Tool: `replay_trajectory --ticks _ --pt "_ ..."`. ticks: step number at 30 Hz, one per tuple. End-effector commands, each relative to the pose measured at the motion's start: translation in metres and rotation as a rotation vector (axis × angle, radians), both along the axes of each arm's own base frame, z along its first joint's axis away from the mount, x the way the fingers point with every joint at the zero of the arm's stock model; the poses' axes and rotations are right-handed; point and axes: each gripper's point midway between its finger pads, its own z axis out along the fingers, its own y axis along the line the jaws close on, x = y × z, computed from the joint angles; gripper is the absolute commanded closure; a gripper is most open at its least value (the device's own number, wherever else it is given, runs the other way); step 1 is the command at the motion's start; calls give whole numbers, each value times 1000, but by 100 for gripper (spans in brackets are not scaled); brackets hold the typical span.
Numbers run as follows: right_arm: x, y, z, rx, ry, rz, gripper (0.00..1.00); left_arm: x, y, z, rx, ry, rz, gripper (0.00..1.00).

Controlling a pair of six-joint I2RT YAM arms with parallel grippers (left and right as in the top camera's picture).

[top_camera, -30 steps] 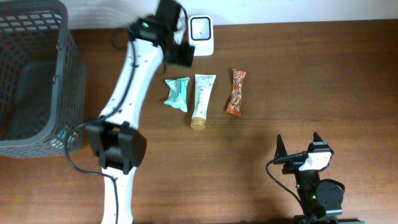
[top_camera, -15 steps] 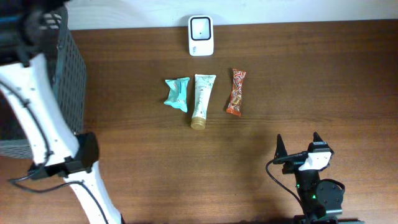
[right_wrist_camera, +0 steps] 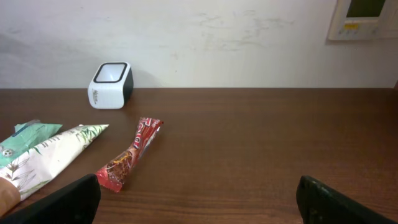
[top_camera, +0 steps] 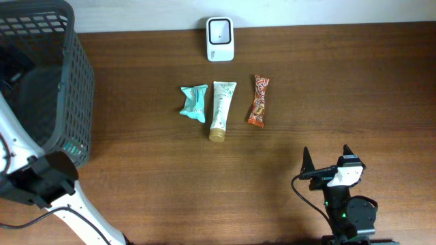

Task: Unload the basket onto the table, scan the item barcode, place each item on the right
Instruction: 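Carry the teal wipes pack and place it left of the tube, then grasp the small green tissue pack in the basket with left gripper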

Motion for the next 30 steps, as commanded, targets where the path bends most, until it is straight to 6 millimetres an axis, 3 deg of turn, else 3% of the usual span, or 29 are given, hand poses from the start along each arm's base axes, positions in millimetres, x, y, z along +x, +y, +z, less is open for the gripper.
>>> replay_trajectory --ticks 1,8,12,15,18,20,24,30 --pt "0 -2 -3 7 5 -11 1 -12 -5 -41 -66 127 12 2" --pt "0 -2 -3 7 5 -11 1 -37 -24 -129 -213 341 6 7" --pt "0 -2 -3 7 5 -11 1 -47 -32 -156 -258 395 5 7" --pt "0 -2 -3 7 5 -11 1 -57 -37 -168 -286 427 68 7" --pt "0 -2 -3 7 5 -11 1 -62 -40 -174 -304 435 144 1" --pt "0 -2 -3 7 5 -11 2 -63 -42 -176 -313 442 142 1" --pt "0 -2 -3 7 5 -11 1 -64 -66 -181 -438 440 129 1" --pt "0 -2 -3 7 5 -11 1 -74 -71 -198 -457 477 133 1"
